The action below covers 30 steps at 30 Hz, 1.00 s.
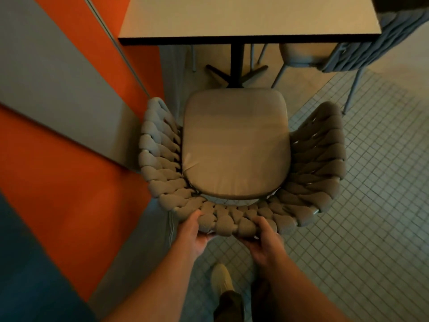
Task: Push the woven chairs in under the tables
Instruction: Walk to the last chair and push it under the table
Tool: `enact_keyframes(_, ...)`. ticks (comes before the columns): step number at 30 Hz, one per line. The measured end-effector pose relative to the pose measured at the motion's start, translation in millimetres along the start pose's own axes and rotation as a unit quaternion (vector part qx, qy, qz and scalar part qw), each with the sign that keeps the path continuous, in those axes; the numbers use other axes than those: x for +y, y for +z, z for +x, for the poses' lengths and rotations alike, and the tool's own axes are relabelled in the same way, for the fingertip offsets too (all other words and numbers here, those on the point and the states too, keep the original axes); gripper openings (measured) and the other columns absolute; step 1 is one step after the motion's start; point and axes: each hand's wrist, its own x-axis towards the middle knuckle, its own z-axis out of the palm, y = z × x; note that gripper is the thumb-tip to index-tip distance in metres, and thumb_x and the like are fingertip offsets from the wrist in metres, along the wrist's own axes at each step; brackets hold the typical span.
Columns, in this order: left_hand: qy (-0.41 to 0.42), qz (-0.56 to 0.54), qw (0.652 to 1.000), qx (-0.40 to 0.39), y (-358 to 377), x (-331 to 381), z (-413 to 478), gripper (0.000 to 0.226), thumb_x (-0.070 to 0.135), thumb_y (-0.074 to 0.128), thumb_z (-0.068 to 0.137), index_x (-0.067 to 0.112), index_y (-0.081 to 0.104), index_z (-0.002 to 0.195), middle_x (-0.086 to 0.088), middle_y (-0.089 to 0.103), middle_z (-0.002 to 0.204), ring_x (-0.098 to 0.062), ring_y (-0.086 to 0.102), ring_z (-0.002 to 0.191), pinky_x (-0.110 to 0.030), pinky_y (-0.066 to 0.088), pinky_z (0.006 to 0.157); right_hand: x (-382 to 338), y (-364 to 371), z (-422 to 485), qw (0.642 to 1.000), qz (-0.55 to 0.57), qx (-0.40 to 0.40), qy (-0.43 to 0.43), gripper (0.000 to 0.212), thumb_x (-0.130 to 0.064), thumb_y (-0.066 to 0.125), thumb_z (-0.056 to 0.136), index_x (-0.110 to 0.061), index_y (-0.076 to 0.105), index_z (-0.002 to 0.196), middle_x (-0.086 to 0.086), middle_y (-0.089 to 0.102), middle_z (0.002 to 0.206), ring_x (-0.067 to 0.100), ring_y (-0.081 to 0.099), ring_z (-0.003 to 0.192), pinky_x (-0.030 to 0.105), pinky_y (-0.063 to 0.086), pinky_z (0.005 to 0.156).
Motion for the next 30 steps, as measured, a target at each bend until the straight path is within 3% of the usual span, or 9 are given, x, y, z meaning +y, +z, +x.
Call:
enact_keyframes(3, 0.01, 0.003, 1.0, 0.003, 19.1, 8.6, 11.6, 0.035, 0.012, 0.05, 0.101, 0.013, 0.059, 0.135, -0.02, 0.068, 0.125, -0.038, 0.066, 0.105, -0.053, 0.056, 0.07, -18.9, 10.9, 12.5, 1.0, -0.012, 0.007, -0.017, 0.019, -0.005, 0.065, 0.089, -0.007, 0.054, 0.105, 0.019, 0.058, 0.117, 0.041, 0.061, 0.105, 0.054, 0.058, 0.065)
enact_keyframes(6, 0.019, 0.004, 1.0, 0.01, 41.2, 20.0, 23.7, 0.033, 0.012, 0.053, 0.099, 0.011, 0.059, 0.132, -0.019, 0.069, 0.117, -0.039, 0.067, 0.1, -0.054, 0.057, 0.069, -42.8, 25.1, 24.3, 0.999, -0.018, -0.018, -0.022, 0.014, -0.007, 0.061, 0.092, -0.007, 0.053, 0.104, 0.021, 0.056, 0.119, 0.04, 0.06, 0.105, 0.054, 0.057, 0.068)
enact_keyframes(10, 0.032, 0.008, 0.999, 0.013, 61.5, 39.8, 40.8, 0.042, 0.013, 0.056, 0.097, 0.013, 0.054, 0.138, -0.022, 0.067, 0.125, -0.043, 0.066, 0.105, -0.058, 0.059, 0.067, -58.0, 38.7, 44.0, 0.999, -0.011, -0.025, -0.023, 0.035, -0.009, 0.062, 0.092, -0.008, 0.048, 0.124, 0.023, 0.053, 0.13, 0.042, 0.06, 0.11, 0.051, 0.06, 0.06)
enact_keyframes(14, 0.04, 0.021, 0.999, 0.015, 80.6, 53.6, 48.4, 0.042, 0.012, 0.054, 0.096, 0.01, 0.053, 0.138, -0.023, 0.066, 0.123, -0.041, 0.066, 0.097, -0.054, 0.057, 0.062, -73.9, 49.5, 53.3, 0.999, -0.01, -0.043, -0.023, 0.026, -0.007, 0.063, 0.09, -0.004, 0.052, 0.114, 0.025, 0.055, 0.128, 0.042, 0.06, 0.111, 0.055, 0.059, 0.069)
enact_keyframes(18, 0.043, 0.025, 0.999, 0.016, 99.9, 55.4, 52.9, 0.043, 0.012, 0.056, 0.095, 0.006, 0.053, 0.137, -0.024, 0.067, 0.119, -0.04, 0.067, 0.094, -0.05, 0.059, 0.052, -89.4, 51.3, 66.3, 0.998, -0.024, -0.036, -0.037, 0.043, -0.008, 0.067, 0.085, 0.003, 0.053, 0.124, 0.027, 0.055, 0.127, 0.042, 0.061, 0.107, 0.051, 0.06, 0.064)
enact_keyframes(20, 0.045, 0.028, 0.998, 0.016, 105.2, 55.4, 51.9, 0.041, 0.012, 0.055, 0.096, 0.005, 0.053, 0.136, -0.023, 0.067, 0.118, -0.04, 0.067, 0.094, -0.051, 0.058, 0.053, -93.4, 51.1, 68.8, 0.999, -0.023, -0.031, -0.038, 0.047, -0.008, 0.068, 0.084, 0.003, 0.051, 0.127, 0.028, 0.053, 0.129, 0.043, 0.061, 0.107, 0.051, 0.059, 0.064)
enact_keyframes(26, 0.043, 0.044, 0.998, -0.002, 111.3, 56.9, 44.5, 0.015, 0.008, 0.053, 0.098, 0.005, 0.055, 0.113, -0.019, 0.065, 0.095, -0.035, 0.063, 0.084, -0.057, 0.05, 0.072, -97.4, 51.9, 67.6, 0.999, -0.019, -0.027, -0.04, 0.041, -0.005, 0.068, 0.086, -0.002, 0.049, 0.121, 0.028, 0.052, 0.126, 0.044, 0.061, 0.104, 0.052, 0.059, 0.063)
enact_keyframes(30, 0.049, 0.044, 0.998, -0.007, 113.4, 59.6, 42.9, 0.028, 0.007, 0.054, 0.097, 0.005, 0.051, 0.125, -0.02, 0.064, 0.099, -0.036, 0.064, 0.088, -0.057, 0.052, 0.065, -100.1, 54.1, 63.4, 0.999, -0.026, -0.027, -0.038, 0.026, -0.008, 0.067, 0.089, -0.004, 0.049, 0.106, 0.027, 0.054, 0.122, 0.043, 0.061, 0.105, 0.056, 0.059, 0.066)
